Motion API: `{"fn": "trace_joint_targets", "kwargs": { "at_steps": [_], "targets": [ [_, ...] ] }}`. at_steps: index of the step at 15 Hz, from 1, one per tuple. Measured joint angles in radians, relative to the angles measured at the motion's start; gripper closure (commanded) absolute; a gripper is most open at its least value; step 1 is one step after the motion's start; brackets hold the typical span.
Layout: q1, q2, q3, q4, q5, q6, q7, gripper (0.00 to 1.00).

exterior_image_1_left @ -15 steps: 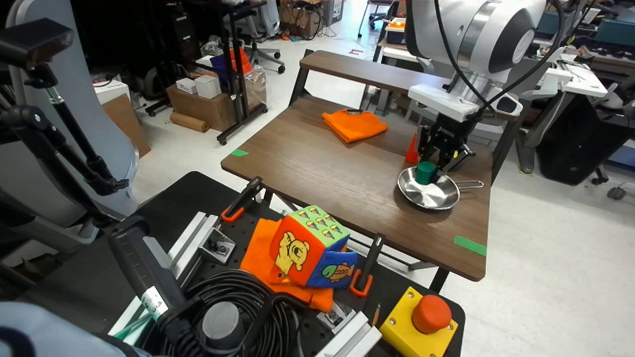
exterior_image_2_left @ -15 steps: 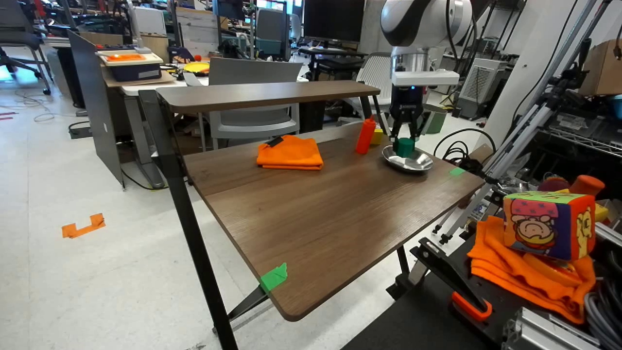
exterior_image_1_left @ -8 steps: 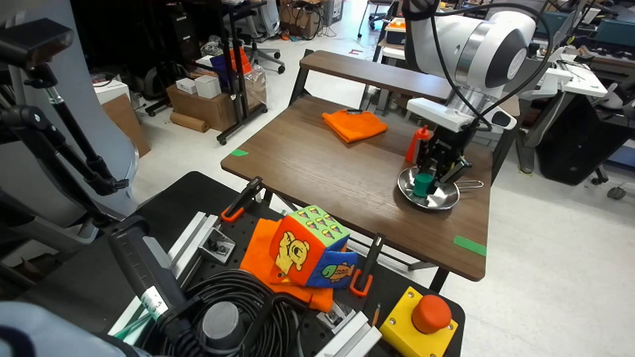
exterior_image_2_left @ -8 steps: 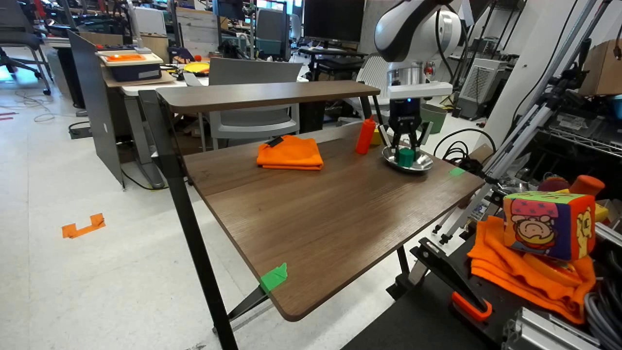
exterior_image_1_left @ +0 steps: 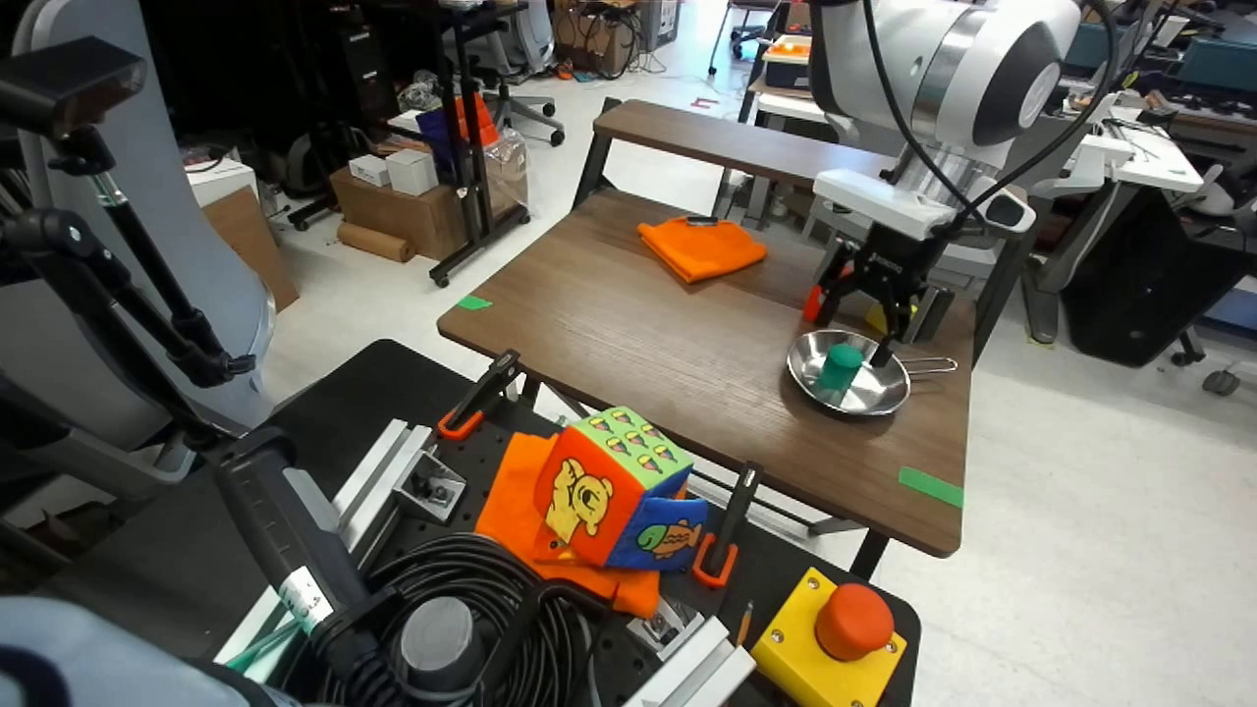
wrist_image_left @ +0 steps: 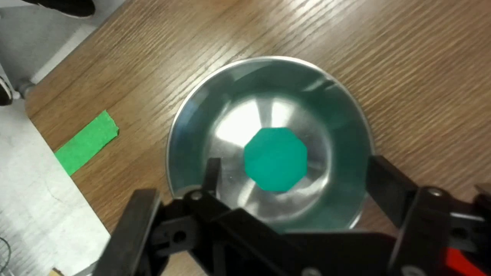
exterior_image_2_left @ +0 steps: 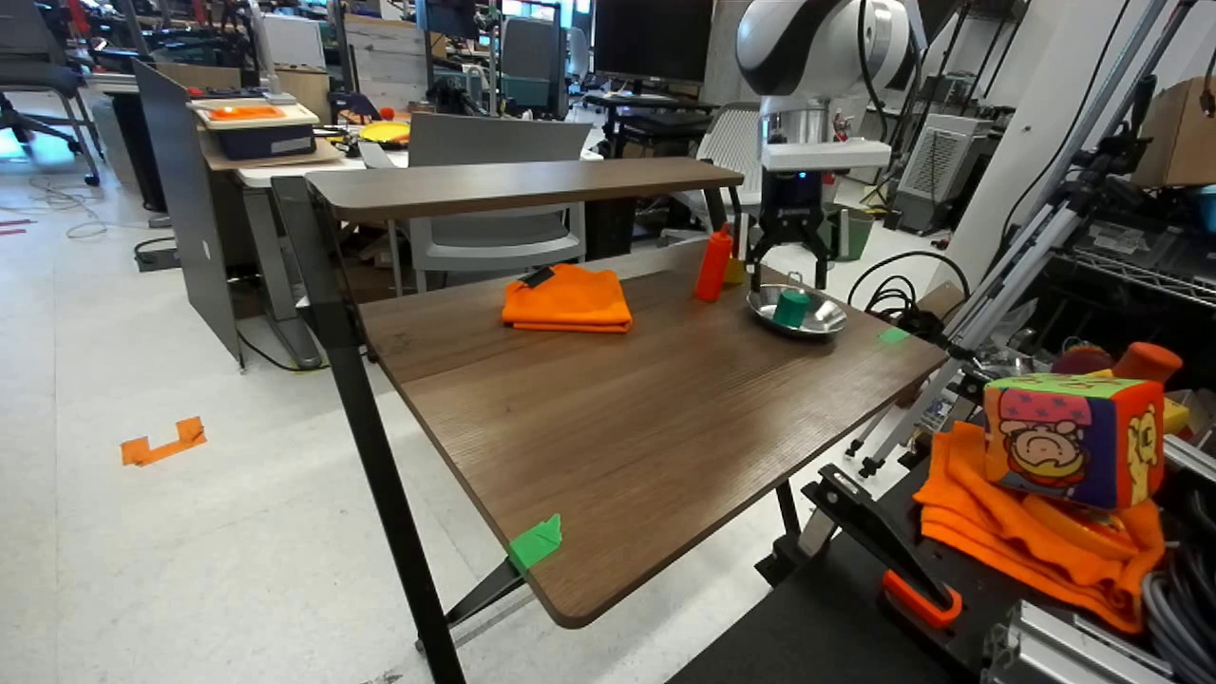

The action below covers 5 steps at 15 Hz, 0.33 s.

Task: Pick up the green object from the table and put it on the plate

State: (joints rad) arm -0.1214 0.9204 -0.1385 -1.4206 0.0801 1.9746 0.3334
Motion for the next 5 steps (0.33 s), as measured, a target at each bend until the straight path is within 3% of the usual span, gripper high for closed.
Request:
{"fn": "trace_joint_targets", "kwargs": {
  "at_steps": [3,5],
  "targets": [
    [-0.021,-0.147,0.026,-0.107,0.011,-0.037,-0.148,0.0],
    [-0.034,-0.25,0.03,-0.161,0.011,-0.153,-0.239,0.0]
  ]
}}
